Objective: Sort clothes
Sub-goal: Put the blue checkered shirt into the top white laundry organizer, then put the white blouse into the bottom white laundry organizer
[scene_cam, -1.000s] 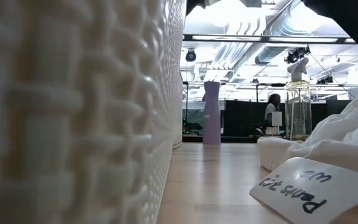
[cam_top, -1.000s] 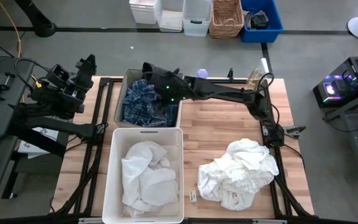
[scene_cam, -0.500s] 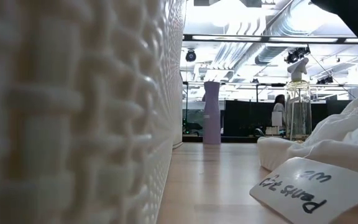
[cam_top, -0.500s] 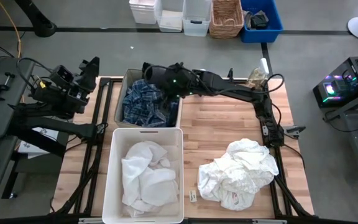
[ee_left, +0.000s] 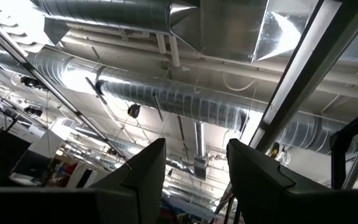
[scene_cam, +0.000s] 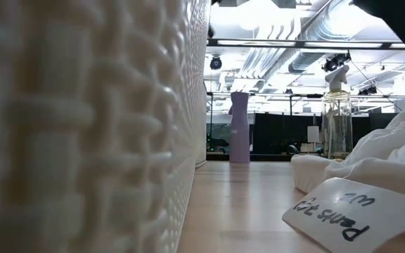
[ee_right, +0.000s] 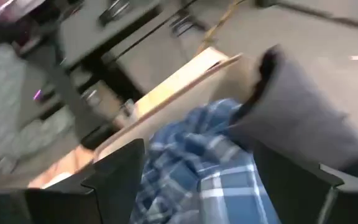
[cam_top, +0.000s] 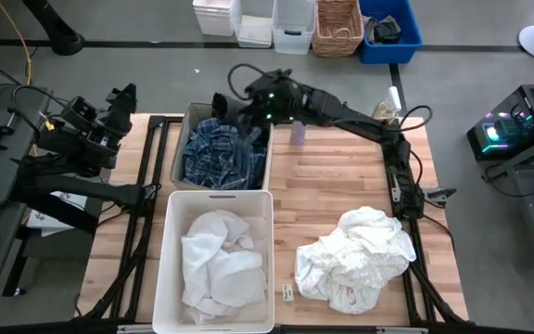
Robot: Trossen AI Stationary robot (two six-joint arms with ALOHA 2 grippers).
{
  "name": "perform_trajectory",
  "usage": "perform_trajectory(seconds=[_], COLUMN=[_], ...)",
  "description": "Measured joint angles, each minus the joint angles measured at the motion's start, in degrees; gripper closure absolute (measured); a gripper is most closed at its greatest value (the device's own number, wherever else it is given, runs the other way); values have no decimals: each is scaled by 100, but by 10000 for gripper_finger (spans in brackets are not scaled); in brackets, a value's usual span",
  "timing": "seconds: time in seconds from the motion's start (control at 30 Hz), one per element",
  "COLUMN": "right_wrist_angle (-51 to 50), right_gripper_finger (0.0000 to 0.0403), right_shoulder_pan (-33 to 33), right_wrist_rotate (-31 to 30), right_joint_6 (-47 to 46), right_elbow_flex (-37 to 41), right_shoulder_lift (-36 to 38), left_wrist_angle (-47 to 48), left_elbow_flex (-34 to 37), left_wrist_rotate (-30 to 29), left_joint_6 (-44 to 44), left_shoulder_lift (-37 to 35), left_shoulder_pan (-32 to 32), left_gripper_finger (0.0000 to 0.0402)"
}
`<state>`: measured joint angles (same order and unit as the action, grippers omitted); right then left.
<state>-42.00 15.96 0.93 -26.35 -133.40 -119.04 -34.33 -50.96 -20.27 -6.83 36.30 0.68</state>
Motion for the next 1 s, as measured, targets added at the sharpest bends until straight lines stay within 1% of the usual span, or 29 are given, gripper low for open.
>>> perform_trajectory(seconds=[0.07, 0.13, 0.2, 0.23, 0.27, 0.33, 0.37, 0.4, 0.47, 0.57, 0.6, 0.67, 0.8, 0.9, 0.97, 1.0], right_wrist_angle=[-81, 111, 416, 529, 594, 528, 371, 226, 98, 35, -36, -432, -1828, -2878, -3578, -3885], right_gripper_finger=[105, 105, 105, 105, 105, 105, 105, 105, 105, 105, 105, 105, 105, 105, 105, 105], right_shoulder_pan=[56, 127, 175, 187, 195, 209, 207, 205, 154, 90, 86, 75, -55, -355, -646, -831], right_wrist_rotate=[-797, -1519, -1859, -1822, -1571, -771, -462, -295, -318, -529, -542, -509, -366, -259, -240, -244], right_joint_6=[-238, -376, -358, -297, -156, 214, 383, 569, 953, 1494, 1584, 1709, 1973, 1861, 1665, 1565], right_elbow_flex=[-16, -19, 13, 24, 22, 9, 9, 14, 29, 28, 15, 2, 20, 17, 9, 9], right_shoulder_lift=[71, 66, 23, 10, 9, 20, 45, 63, 151, 506, 657, 935, 1394, 1730, 1861, 1880], left_wrist_angle=[61, 162, 280, 334, 427, 851, 1203, 1618, 2464, 3377, 3592, 3981, 4552, 4511, 4524, 4681], left_elbow_flex=[0, 0, 0, 0, 0, -2, -4, -4, -4, -2, -2, 0, 2, -77, -372, -572], left_wrist_rotate=[-17, -19, -32, -60, -112, -202, -276, -413, -692, -699, -583, -143, 736, 1185, 1329, 1382], left_joint_6=[0, 26, 125, 168, 215, 359, 427, 432, 176, -471, -646, -978, -1306, -1223, -938, -746], left_shoulder_lift=[-7, -23, -30, -32, -32, -25, -15, 9, 150, 478, 594, 804, 1178, 1343, 1505, 1593], left_shoulder_pan=[-1, 0, -2, -1, 0, -2, -1, 0, 0, -2, -2, -2, 7, 11, 7, -1], left_gripper_finger=[240, 240, 240, 240, 240, 240, 240, 240, 240, 238, 236, 229, 212, 199, 190, 186])
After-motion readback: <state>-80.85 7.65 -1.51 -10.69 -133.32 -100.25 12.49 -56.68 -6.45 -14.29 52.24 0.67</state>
